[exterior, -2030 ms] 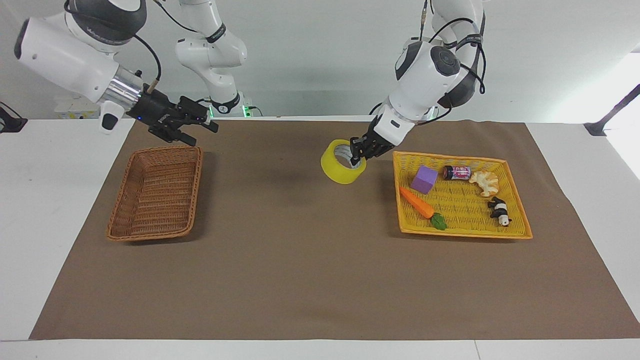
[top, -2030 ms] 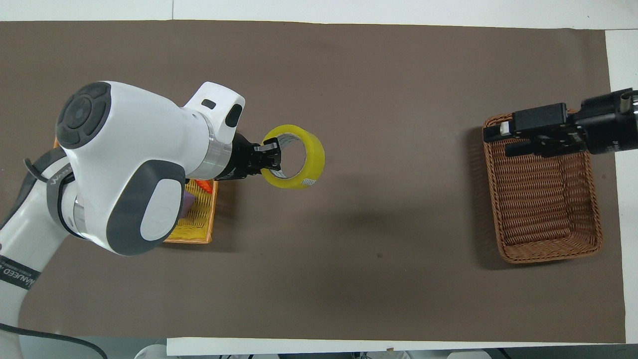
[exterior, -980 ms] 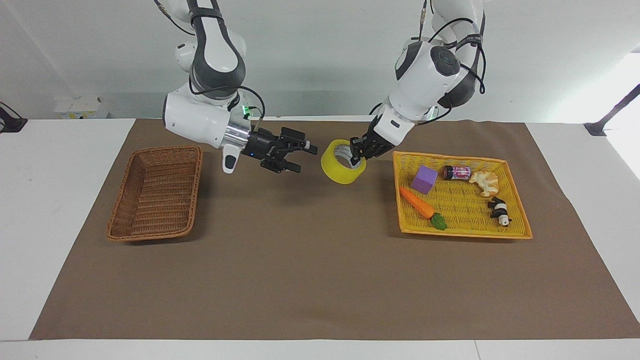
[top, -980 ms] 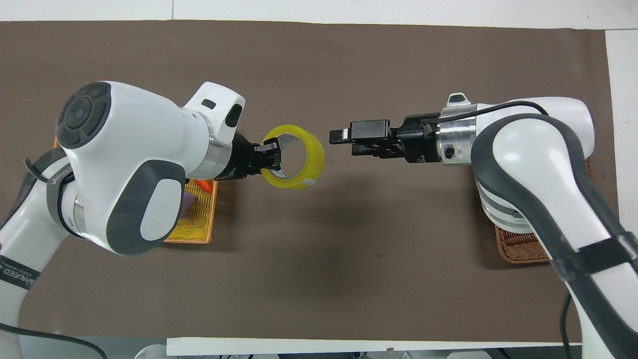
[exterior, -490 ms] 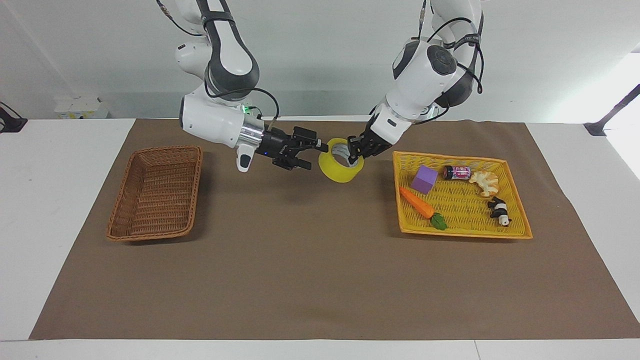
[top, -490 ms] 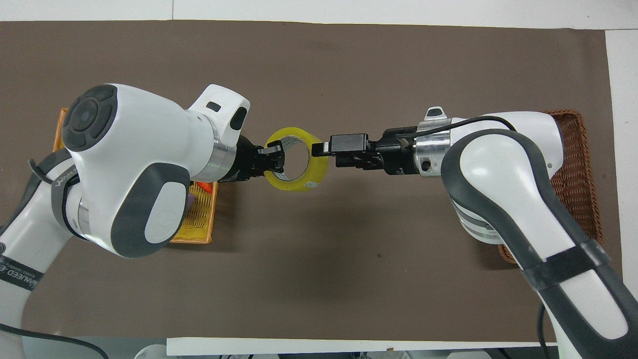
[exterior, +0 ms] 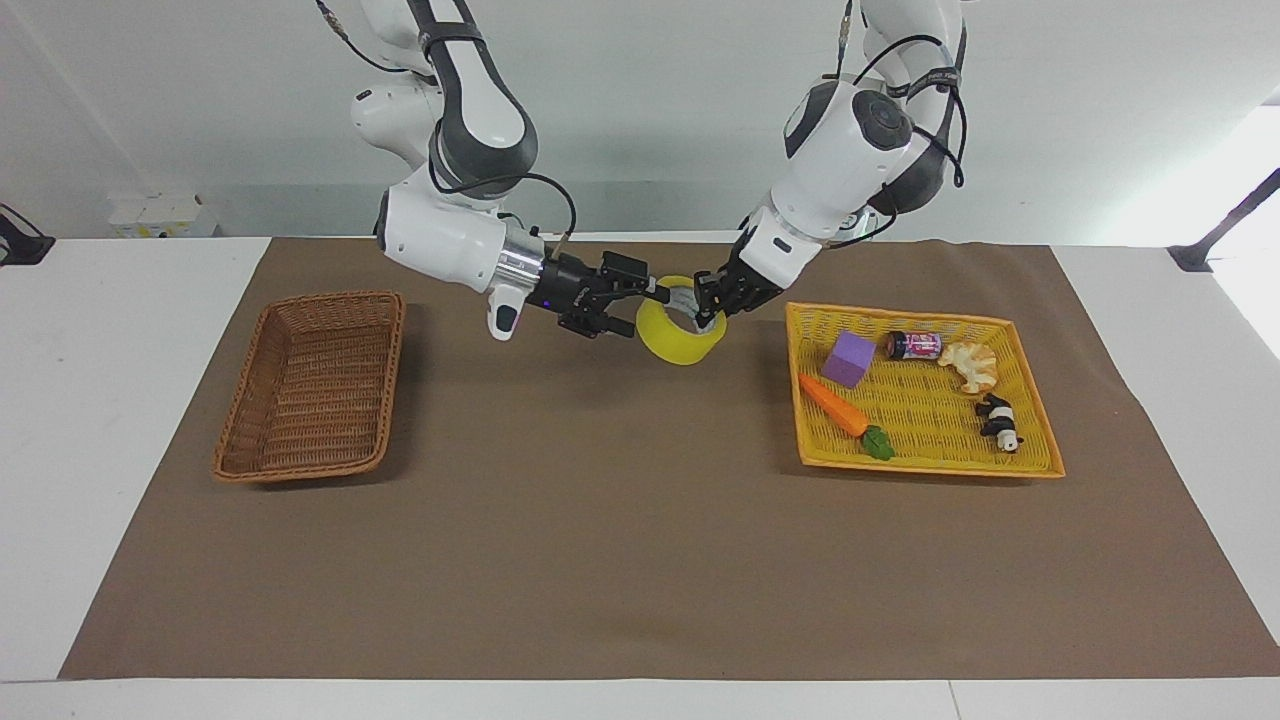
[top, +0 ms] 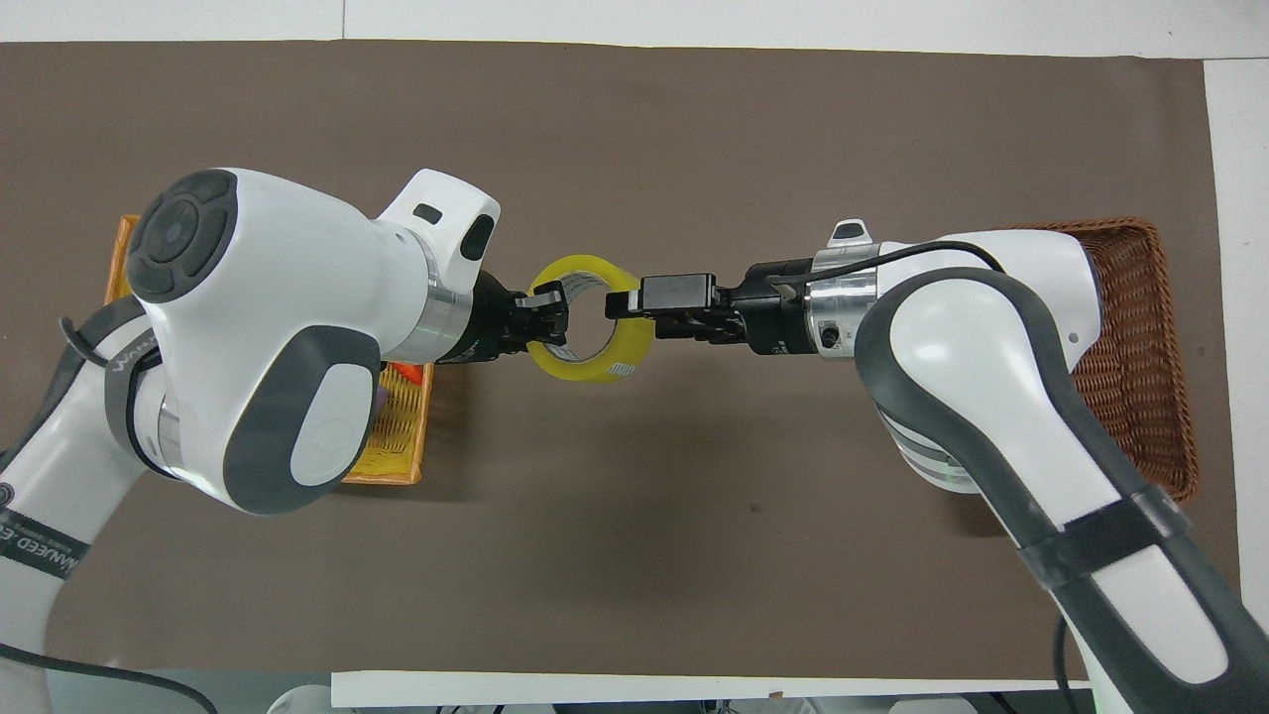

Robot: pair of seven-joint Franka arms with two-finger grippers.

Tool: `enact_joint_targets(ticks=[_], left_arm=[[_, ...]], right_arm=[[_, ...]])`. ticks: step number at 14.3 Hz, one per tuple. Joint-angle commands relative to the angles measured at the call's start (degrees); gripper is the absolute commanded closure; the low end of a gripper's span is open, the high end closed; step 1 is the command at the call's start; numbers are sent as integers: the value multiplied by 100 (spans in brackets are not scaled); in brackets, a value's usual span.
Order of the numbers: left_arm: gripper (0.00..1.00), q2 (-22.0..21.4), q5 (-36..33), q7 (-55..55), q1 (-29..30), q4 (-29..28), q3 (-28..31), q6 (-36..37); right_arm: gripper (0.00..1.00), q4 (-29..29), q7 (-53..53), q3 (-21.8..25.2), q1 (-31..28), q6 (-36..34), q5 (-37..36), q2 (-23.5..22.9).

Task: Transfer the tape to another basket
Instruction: 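Open the left gripper and withdraw it while the right gripper holds the tape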

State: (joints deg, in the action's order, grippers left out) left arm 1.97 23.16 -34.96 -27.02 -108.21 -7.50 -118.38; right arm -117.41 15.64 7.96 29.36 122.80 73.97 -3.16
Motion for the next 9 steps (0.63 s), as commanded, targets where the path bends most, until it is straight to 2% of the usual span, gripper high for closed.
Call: enact_joint_targets(ticks=[1, 6, 7, 9], left_arm=[[100, -126, 40, -46, -101, -52, 73, 25], [100, -126, 40, -37, -101, -69, 73, 34], [100, -126, 40, -37, -101, -69, 73, 34], [100, -126, 40, -37, -101, -69, 73, 25]], right_arm=[[4, -125, -43, 4, 25, 95, 109, 105], [24, -125, 9, 4, 17, 104, 109, 105], [33, -116, 9, 4, 17, 104, 109, 105], [65, -116, -43, 4, 8, 60, 109, 105]])
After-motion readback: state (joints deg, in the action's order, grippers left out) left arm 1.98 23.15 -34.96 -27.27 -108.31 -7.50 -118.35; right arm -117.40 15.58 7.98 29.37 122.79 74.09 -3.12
